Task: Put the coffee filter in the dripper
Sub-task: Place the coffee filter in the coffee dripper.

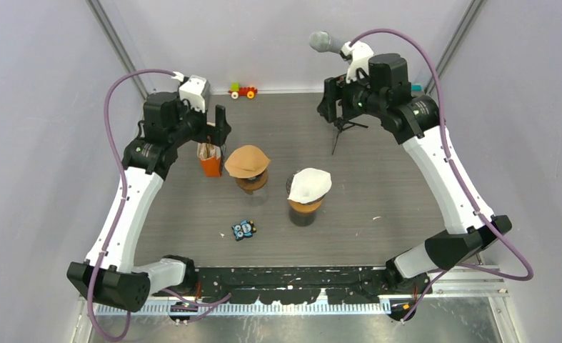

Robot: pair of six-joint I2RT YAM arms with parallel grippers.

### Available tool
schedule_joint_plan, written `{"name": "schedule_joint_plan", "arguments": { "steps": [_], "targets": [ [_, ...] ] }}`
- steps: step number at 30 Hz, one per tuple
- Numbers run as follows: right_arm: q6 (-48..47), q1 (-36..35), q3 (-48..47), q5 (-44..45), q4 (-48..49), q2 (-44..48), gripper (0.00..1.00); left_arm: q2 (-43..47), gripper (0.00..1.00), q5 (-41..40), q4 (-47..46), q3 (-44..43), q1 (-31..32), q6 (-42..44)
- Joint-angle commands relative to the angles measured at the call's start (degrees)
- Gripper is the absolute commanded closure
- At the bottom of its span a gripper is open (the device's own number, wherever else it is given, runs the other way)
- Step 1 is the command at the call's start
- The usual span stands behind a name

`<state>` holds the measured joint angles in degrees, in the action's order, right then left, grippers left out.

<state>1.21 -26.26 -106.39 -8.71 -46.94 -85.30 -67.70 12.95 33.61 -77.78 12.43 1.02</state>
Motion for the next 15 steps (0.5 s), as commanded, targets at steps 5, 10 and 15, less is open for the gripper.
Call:
{"name": "schedule_joint_plan", "arguments": {
  "steps": [5, 10, 15],
  "targets": [
    [-0.2, 5.6, 5.8, 3.2, 4.8, 3.3, 0.16, 0.5, 0.0, -0.9, -10.1, 2.4, -2.0, -4.0],
    [1.7, 8.6, 11.1, 2.2, 8.1, 6.2, 0.14, 0.7, 0.0, 0.4, -12.8, 4.8, -2.2, -5.5],
    [1.0, 9.2, 13.8, -4.2, 7.3, 7.9, 0.14, 0.6, 0.0, 3.5, -12.9, 4.9, -2.4, -7.2]
  ]
}}
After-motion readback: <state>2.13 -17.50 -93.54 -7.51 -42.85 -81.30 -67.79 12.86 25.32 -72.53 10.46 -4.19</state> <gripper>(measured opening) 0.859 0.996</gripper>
